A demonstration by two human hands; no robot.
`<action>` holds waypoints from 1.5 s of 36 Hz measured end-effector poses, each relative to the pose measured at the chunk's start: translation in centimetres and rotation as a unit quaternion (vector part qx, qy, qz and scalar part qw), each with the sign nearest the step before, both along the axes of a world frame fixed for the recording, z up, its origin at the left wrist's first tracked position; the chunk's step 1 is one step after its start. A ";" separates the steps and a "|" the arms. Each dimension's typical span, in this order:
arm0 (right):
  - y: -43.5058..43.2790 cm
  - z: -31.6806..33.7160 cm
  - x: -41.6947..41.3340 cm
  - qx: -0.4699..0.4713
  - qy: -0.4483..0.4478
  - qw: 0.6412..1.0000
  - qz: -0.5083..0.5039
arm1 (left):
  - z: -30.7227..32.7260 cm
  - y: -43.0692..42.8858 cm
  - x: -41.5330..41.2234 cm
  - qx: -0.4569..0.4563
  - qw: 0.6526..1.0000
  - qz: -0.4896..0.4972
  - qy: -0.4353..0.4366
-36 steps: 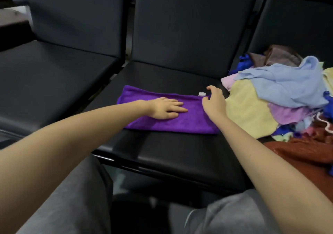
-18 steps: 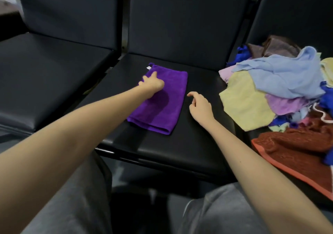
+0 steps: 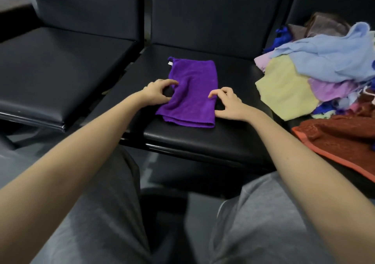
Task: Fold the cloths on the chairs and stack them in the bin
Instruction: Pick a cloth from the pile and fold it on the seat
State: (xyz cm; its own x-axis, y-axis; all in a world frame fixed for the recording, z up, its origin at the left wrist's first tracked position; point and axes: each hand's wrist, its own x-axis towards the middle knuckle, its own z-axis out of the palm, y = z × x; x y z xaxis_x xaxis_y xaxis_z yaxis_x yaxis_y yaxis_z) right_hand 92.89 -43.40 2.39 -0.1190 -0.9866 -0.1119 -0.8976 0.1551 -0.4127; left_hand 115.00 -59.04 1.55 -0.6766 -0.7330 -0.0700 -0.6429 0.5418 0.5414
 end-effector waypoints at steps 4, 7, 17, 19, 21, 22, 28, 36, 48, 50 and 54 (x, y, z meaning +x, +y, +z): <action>0.2 0.0 0.6 -0.042 -0.014 0.999 0.015 | 0.8 0.8 0.3 -0.001 0.998 -0.024 -0.057; 0.2 -0.2 0.5 -0.109 0.053 0.992 0.020 | 0.8 1.5 0.4 -0.013 0.998 -0.040 -0.035; 1.8 1.3 0.2 0.015 0.044 0.993 0.110 | 0.8 3.4 2.3 -0.047 0.971 -0.192 0.136; 1.9 1.3 0.3 0.010 0.012 0.994 0.111 | 1.1 3.7 2.6 -0.010 0.968 -0.197 0.153; 1.9 1.6 0.3 -0.005 -0.040 0.993 0.110 | 1.3 4.0 3.0 0.046 0.970 -0.180 0.153; 2.0 1.9 0.3 -0.005 -0.080 0.991 0.104 | 1.2 3.8 3.1 0.073 0.970 -0.173 0.157; 1.5 3.2 0.4 0.031 -0.290 0.956 0.036 | 2.2 3.9 3.5 0.190 0.953 -0.145 0.186; 0.6 4.3 0.4 -0.016 -0.391 0.920 -0.023 | 4.0 3.4 2.5 0.330 0.907 -0.101 0.243; -1.5 2.3 -0.9 -0.034 -0.241 0.938 -0.246 | 3.4 2.3 -1.7 0.172 0.955 0.198 0.142; -1.7 2.3 -0.6 -0.041 -0.284 0.922 -0.259 | 3.3 2.7 -2.6 0.171 0.950 0.213 0.155; -2.0 1.6 0.5 -0.050 -0.335 0.902 -0.268 | 2.9 3.5 -3.9 0.133 0.958 0.223 0.118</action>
